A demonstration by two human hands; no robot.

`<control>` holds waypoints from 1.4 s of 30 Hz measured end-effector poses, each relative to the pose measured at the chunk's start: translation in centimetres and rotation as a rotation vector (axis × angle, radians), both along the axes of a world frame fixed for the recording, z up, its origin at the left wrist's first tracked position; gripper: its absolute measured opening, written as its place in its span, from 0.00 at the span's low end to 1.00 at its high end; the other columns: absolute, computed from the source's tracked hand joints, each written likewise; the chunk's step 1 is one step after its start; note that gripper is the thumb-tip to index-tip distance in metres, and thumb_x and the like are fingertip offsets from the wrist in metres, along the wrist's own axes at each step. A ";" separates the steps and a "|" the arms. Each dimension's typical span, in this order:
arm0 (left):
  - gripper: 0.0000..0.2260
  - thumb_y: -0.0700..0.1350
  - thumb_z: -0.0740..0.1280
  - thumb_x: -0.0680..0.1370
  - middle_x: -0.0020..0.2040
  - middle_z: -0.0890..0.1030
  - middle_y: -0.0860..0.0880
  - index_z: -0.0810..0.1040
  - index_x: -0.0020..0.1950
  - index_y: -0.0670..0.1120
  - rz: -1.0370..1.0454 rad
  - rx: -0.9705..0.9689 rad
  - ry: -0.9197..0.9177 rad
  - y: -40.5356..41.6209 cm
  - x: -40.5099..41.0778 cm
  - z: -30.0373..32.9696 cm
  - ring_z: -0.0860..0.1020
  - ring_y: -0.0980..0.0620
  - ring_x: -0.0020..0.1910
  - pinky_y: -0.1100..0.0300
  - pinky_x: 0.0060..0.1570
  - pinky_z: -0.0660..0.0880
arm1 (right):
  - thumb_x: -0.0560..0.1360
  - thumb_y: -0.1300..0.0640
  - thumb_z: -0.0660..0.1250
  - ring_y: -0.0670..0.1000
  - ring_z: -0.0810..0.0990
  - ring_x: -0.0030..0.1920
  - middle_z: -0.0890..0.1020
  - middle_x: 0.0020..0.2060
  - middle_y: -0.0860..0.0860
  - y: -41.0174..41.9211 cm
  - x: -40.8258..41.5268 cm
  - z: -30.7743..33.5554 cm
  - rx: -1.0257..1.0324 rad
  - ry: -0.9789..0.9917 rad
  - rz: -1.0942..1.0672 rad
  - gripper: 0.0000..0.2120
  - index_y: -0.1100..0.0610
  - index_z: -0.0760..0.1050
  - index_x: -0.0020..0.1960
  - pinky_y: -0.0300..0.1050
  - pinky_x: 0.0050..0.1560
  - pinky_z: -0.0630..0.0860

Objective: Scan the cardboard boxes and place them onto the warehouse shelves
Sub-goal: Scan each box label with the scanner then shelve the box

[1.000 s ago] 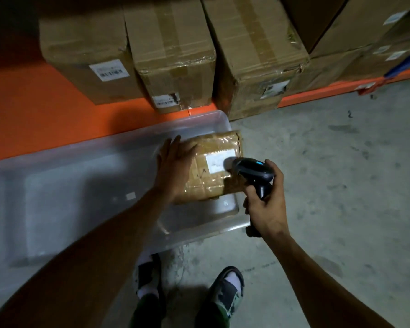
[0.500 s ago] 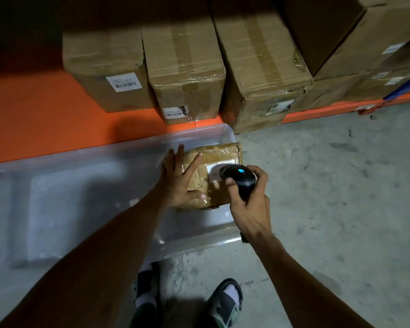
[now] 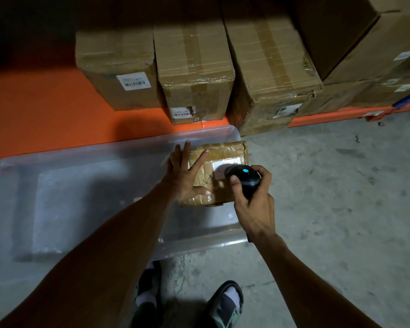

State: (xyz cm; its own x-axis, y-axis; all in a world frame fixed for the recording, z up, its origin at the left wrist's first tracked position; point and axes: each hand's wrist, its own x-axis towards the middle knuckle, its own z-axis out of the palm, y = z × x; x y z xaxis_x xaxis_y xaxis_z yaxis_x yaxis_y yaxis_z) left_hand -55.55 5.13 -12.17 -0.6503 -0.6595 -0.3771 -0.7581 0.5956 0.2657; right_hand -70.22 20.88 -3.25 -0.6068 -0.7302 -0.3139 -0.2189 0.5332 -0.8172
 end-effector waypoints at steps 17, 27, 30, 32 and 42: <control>0.50 0.67 0.71 0.70 0.77 0.28 0.39 0.43 0.81 0.57 -0.028 -0.120 0.132 0.6 0.3 -0.9 0.31 0.31 0.75 0.30 0.71 0.43 | 0.79 0.40 0.69 0.55 0.83 0.57 0.81 0.58 0.51 0.2 -0.1 -0.9 -0.070 0.010 -0.036 0.26 0.43 0.62 0.71 0.54 0.58 0.82; 0.29 0.32 0.74 0.69 0.73 0.71 0.40 0.77 0.69 0.48 -0.174 -0.499 0.570 1.1 0.7 -4.9 0.68 0.35 0.72 0.35 0.70 0.62 | 0.79 0.43 0.70 0.45 0.82 0.56 0.82 0.59 0.48 0.4 2.9 -3.6 -0.212 0.073 -0.124 0.25 0.42 0.63 0.71 0.36 0.56 0.80; 0.25 0.39 0.68 0.74 0.74 0.69 0.40 0.73 0.72 0.48 -0.216 -0.587 0.620 0.6 0.8 -6.2 0.64 0.35 0.74 0.31 0.69 0.61 | 0.78 0.41 0.70 0.43 0.82 0.56 0.82 0.57 0.42 0.1 4.1 -6.4 -0.287 0.080 -0.139 0.24 0.37 0.63 0.69 0.47 0.60 0.81; 0.24 0.49 0.62 0.78 0.76 0.66 0.40 0.71 0.74 0.46 -0.261 -0.632 0.602 0.5 0.5 -6.8 0.61 0.35 0.76 0.31 0.70 0.58 | 0.78 0.40 0.70 0.43 0.82 0.57 0.81 0.55 0.38 0.0 4.3 -8.5 -0.340 0.101 -0.143 0.23 0.35 0.63 0.67 0.49 0.60 0.81; 0.25 0.57 0.64 0.81 0.71 0.74 0.41 0.73 0.72 0.43 -0.405 -1.192 0.593 -5.7 -1.0 -8.7 0.74 0.42 0.68 0.43 0.67 0.70 | 0.75 0.39 0.69 0.36 0.81 0.55 0.80 0.54 0.39 -0.5 2.4 -17.9 -0.683 0.198 -0.216 0.25 0.41 0.65 0.68 0.29 0.49 0.77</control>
